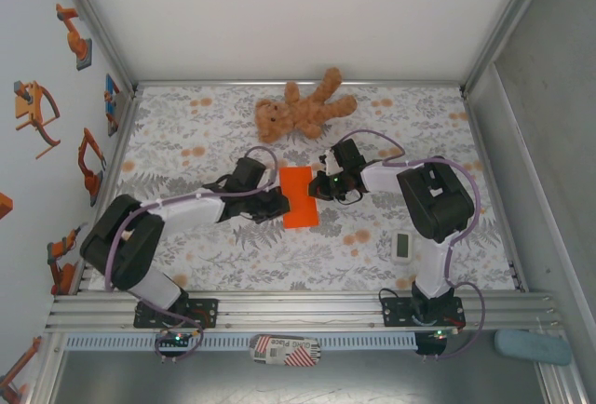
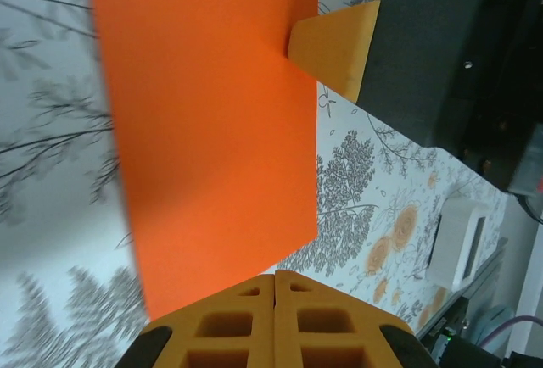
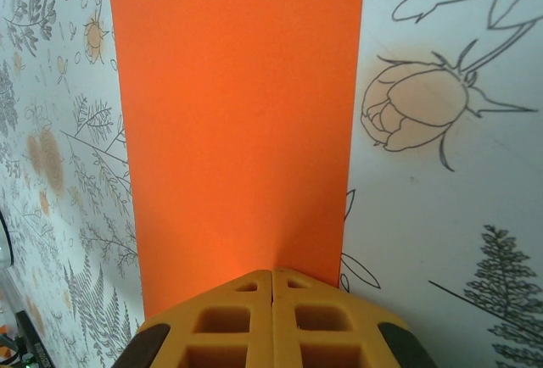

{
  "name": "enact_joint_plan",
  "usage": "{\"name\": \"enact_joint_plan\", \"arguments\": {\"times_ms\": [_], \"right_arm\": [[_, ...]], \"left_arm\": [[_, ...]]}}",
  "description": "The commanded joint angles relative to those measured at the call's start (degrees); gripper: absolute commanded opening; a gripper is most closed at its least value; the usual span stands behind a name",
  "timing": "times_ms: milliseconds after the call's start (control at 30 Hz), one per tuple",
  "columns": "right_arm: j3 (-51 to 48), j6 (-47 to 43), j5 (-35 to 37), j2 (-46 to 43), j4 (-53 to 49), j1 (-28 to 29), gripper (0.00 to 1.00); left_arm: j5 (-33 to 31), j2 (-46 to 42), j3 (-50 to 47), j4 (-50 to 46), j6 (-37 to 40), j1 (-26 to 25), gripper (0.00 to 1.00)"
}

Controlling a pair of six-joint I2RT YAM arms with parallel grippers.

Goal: Fold a paper plane with a square sheet of paper (pick it up from the middle)
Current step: First fold the square sheet of paper in half at the center of the table.

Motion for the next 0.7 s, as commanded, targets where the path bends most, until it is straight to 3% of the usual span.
{"name": "enact_joint_plan", "arguments": {"times_ms": [0,267,467,667], "right_arm": [[-5.31,-0.31,17.68,7.62,-13.75,-1.50,0.00],[-5.65,-0.42,17.51,7.30,-13.63,-1.60,0.00],[-4.80,-0.17,16.25,6.42,-14.09,-1.66,0.00],[-0.44,0.30,12.76,0.87,-16.60,-1.64,0.00]], "left_arm": [[0.42,3.90,1.48,-0.01,0.70,-1.39,0.07],[-0.02,6.72,-2.95,-0.46,-0.61,-1.37,0.06],[-2.63,0.49,-8.01,-6.17,0.23,-1.15,0.06],[-4.03,-6.56,-5.47,-9.85,2.18,-0.23,0.07]]}}
